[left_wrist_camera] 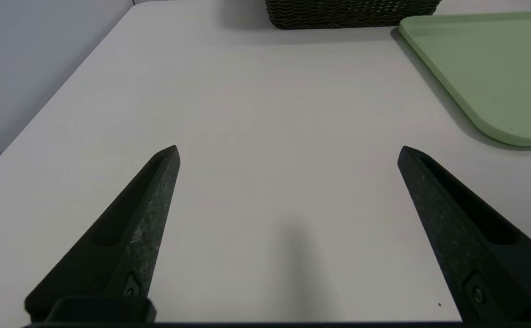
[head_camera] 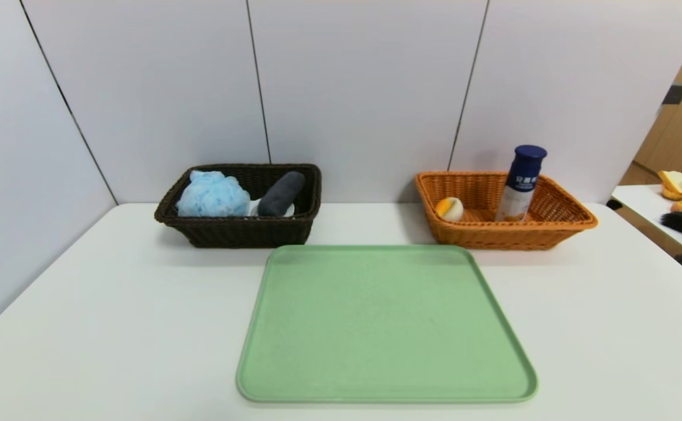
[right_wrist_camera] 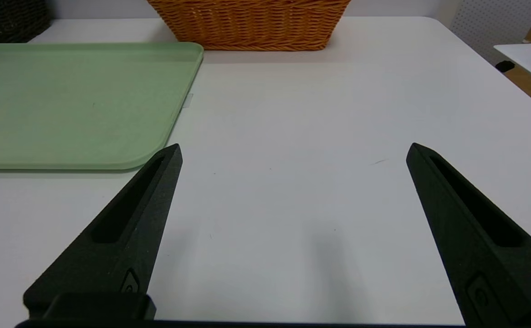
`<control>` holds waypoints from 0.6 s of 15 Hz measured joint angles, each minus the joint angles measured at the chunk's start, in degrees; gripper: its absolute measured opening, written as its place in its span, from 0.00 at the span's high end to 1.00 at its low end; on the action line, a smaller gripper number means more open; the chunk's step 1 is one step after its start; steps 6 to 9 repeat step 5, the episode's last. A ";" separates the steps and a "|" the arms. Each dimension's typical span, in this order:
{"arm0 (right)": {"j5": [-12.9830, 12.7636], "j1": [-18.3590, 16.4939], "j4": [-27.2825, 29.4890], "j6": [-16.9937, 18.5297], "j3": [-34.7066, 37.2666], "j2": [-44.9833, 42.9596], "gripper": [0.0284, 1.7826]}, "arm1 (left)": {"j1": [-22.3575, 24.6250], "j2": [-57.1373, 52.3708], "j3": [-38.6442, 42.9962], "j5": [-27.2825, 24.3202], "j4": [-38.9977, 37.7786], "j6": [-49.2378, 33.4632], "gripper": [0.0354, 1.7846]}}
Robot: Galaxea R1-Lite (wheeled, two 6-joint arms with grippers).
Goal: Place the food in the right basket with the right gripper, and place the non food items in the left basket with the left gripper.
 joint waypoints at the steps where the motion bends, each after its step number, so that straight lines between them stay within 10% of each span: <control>1: 0.00 0.00 0.00 0.00 0.00 0.00 0.05 | 0.00 0.00 0.00 0.00 0.00 0.00 0.06; 9: 0.00 0.00 0.00 0.00 0.00 0.00 0.05 | 0.00 0.00 0.00 0.00 0.00 0.02 0.06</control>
